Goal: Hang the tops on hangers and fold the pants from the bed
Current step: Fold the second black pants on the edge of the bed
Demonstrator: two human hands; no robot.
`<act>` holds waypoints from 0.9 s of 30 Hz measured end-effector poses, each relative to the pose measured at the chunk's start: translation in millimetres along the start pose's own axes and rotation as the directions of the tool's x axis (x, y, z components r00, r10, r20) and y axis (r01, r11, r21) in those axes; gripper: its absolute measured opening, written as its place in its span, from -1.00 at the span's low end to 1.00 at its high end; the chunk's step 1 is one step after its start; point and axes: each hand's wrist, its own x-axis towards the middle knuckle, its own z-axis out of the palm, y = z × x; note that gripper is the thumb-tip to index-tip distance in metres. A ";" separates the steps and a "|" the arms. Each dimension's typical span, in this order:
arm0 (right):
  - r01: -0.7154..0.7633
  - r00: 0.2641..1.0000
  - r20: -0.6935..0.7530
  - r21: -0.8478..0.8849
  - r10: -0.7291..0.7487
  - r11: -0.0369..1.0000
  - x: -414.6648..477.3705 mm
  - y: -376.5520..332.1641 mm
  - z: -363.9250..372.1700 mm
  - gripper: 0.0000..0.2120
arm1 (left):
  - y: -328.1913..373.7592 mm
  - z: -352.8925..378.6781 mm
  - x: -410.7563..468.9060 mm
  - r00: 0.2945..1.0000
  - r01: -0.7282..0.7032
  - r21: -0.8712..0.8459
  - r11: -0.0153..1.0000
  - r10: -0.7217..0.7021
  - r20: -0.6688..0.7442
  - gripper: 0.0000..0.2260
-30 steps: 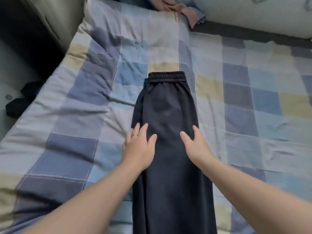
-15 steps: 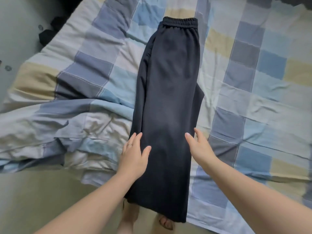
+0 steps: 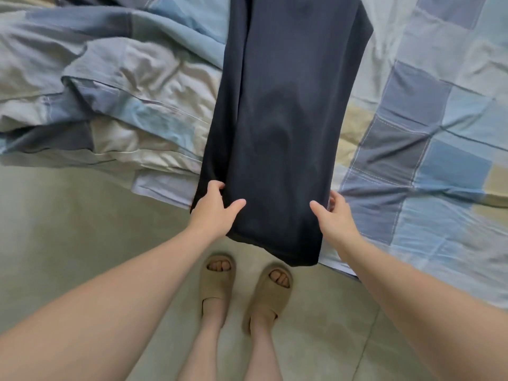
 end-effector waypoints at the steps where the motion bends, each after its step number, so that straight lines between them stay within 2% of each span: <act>1: 0.022 1.000 -0.020 -0.020 -0.023 1.000 2.7 6.2 2.6 -0.43 | -1.6 3.6 2.7 1.000 -0.011 0.015 1.000 0.011 -0.007 -0.54; 3: 0.029 0.998 -0.062 0.005 -0.028 1.000 8.0 13.8 5.4 -0.51 | -3.7 9.8 6.9 0.998 -0.052 0.027 0.998 0.053 -0.033 -0.67; 5: -0.003 0.997 -0.073 0.067 0.008 0.998 11.9 18.9 5.7 -0.65 | -6.9 14.2 8.0 0.992 -0.103 -0.007 0.995 0.102 -0.076 -0.68; 9: -0.040 0.999 0.040 0.149 0.035 0.988 3.0 27.5 15.0 -0.96 | -21.4 10.0 -6.9 0.957 -0.178 -0.130 0.975 0.141 -0.254 -0.66; 13: 0.084 0.996 0.009 0.069 -0.085 0.994 -17.9 25.4 37.0 -0.92 | -36.5 -7.0 -15.4 0.939 -0.121 -0.080 0.989 0.088 -0.333 -0.67; 16: 0.089 0.994 -0.061 0.000 -0.089 0.996 -20.6 23.5 50.5 -0.85 | -36.6 -14.3 -3.8 0.921 -0.094 -0.004 0.996 0.085 -0.379 -0.72; 18: 0.036 0.998 -0.049 0.112 -0.031 0.993 -17.7 21.1 54.9 -0.80 | -33.7 -14.4 7.3 0.911 -0.121 -0.003 0.993 0.110 -0.397 -0.76; 20: -0.034 0.999 0.039 0.257 0.025 0.966 -14.5 17.5 56.9 -0.67 | -31.2 -11.9 15.4 0.932 -0.127 -0.125 0.984 0.076 -0.353 -0.78; 23: -0.074 0.982 0.188 0.281 0.021 0.957 -8.2 17.1 61.4 -0.57 | -35.6 -5.9 15.7 0.969 -0.083 -0.287 0.954 0.010 -0.247 -0.58; 25: -0.090 0.972 0.232 0.270 0.026 0.959 -9.5 21.1 65.2 -0.62 | -47.2 -1.9 9.6 0.986 -0.063 -0.290 0.955 0.015 -0.166 -0.47; 27: -0.102 0.970 0.241 0.238 0.043 0.966 -16.5 29.0 67.7 -0.68 | -63.0 1.2 0.7 0.998 -0.037 -0.218 0.975 0.026 -0.056 -0.42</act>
